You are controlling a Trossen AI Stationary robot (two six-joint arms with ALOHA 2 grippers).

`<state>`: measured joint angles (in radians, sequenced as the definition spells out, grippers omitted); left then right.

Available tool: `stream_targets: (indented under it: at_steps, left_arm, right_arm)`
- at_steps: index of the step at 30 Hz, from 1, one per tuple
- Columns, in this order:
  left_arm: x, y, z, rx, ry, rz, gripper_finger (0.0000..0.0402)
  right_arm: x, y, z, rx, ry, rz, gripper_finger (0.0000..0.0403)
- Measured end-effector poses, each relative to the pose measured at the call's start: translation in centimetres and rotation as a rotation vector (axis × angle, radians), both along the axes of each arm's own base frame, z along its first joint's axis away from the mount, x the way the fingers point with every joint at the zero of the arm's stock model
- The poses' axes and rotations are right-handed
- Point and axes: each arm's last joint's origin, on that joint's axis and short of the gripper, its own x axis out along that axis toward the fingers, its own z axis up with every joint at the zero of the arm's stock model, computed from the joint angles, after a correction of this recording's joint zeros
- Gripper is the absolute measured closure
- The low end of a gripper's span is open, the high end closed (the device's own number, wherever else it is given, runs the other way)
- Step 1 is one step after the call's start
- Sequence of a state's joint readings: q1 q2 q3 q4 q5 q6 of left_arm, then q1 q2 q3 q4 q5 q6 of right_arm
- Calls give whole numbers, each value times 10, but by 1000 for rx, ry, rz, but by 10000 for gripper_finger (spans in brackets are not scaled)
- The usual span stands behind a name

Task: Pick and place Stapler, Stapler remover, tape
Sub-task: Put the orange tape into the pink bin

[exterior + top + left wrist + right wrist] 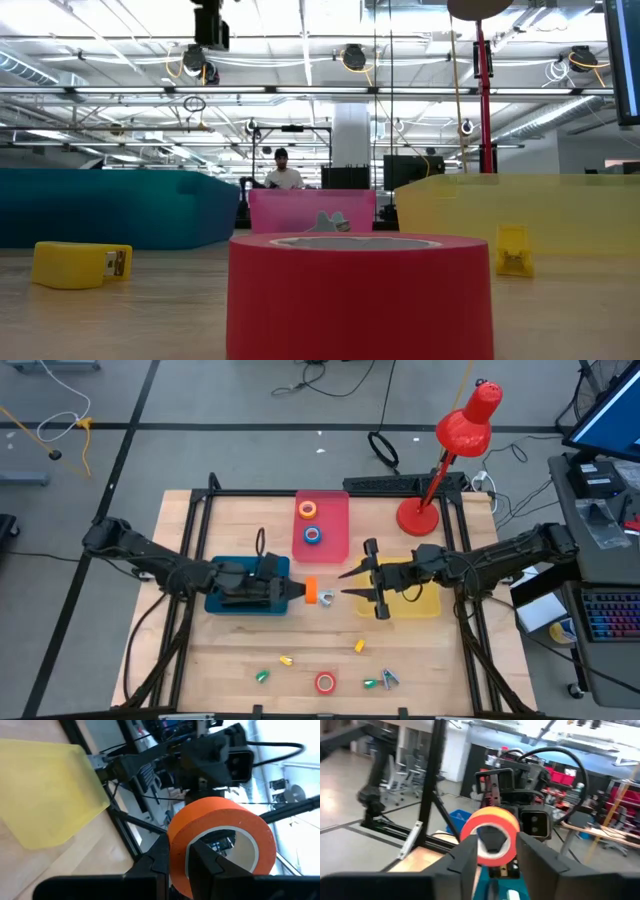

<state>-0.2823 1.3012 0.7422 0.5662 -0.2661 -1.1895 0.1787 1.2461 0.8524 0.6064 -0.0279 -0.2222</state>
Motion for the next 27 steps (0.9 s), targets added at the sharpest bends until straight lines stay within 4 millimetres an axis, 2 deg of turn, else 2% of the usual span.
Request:
stream_targets:
  at_steps: [5,10,18,27]
  left_arm:
    - [8,7,-5,-52,-9,9,365]
    - [16,12,-9,-91,-39,0,365]
    - [38,14,-5,-95,-37,-49,364]
    - [43,15,-4,-96,17,-45,364]
  right_arm:
    - [0,-2,0,2,-3,-43,218]
    - [5,-6,-3,6,6,-121,190]
    - [14,-5,-14,-2,41,-119,183]
    - [13,-5,-12,2,25,-117,184]
